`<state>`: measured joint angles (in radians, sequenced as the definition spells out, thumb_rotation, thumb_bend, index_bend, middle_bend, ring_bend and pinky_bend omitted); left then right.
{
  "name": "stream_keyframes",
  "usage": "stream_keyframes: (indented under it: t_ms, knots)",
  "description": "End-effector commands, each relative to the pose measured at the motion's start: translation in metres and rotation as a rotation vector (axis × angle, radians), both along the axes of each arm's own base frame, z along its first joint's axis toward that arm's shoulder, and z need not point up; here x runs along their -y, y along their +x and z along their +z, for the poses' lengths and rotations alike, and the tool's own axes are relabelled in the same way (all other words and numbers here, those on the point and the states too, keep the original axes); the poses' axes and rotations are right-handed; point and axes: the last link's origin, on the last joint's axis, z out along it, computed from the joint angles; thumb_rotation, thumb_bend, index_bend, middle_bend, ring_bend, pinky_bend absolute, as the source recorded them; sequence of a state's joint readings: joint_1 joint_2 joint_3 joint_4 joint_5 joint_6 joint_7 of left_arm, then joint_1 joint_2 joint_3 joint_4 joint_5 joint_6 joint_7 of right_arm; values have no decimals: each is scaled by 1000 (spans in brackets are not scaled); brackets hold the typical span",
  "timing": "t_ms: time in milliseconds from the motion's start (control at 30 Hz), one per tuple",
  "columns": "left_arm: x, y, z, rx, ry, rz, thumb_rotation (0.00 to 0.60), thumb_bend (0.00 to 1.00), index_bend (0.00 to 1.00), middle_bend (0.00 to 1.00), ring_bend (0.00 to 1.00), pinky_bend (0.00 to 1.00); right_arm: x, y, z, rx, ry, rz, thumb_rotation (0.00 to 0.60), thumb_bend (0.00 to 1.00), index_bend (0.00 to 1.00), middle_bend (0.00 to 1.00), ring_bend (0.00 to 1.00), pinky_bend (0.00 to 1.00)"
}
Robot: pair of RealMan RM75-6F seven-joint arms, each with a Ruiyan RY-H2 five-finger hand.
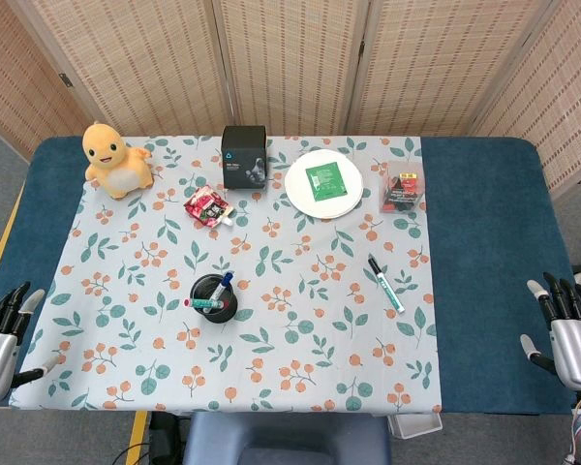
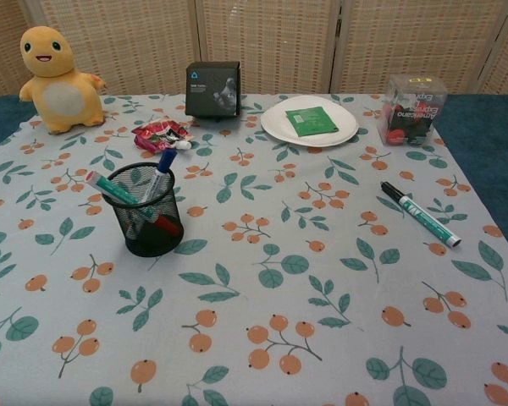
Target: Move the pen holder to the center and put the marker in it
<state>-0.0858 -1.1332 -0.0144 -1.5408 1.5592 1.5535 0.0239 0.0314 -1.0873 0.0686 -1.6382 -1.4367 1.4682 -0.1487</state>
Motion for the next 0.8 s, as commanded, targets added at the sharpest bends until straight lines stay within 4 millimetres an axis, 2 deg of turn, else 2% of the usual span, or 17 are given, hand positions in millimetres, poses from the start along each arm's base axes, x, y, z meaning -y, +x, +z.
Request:
stream_keyframes:
  t_ms: [33,333,500,600,800]
  knots:
    - [-1,-1,-2,-6,-15,6,600,128,0,0,0,163,1,0,0,-1,4,3,600,312,95,0,0,0]
    - [3,10,-7,21,-28,-28,600,127,0,0,0,163,-2,0,0,12,11,6,600,313,95,0,0,0]
    - [-2,13,-8,62,-78,-33,600,127,0,0,0,163,4,0,0,10,10,13,600,313,95,0,0,0]
    - [-6,18,-9,181,-120,-64,600,127,0,0,0,163,9,1,-1,15,3,17,600,313,95,0,0,0]
    - [-19,24,-18,584,-266,-120,600,127,0,0,0,163,13,3,-7,13,23,37,600,313,95,0,0,0]
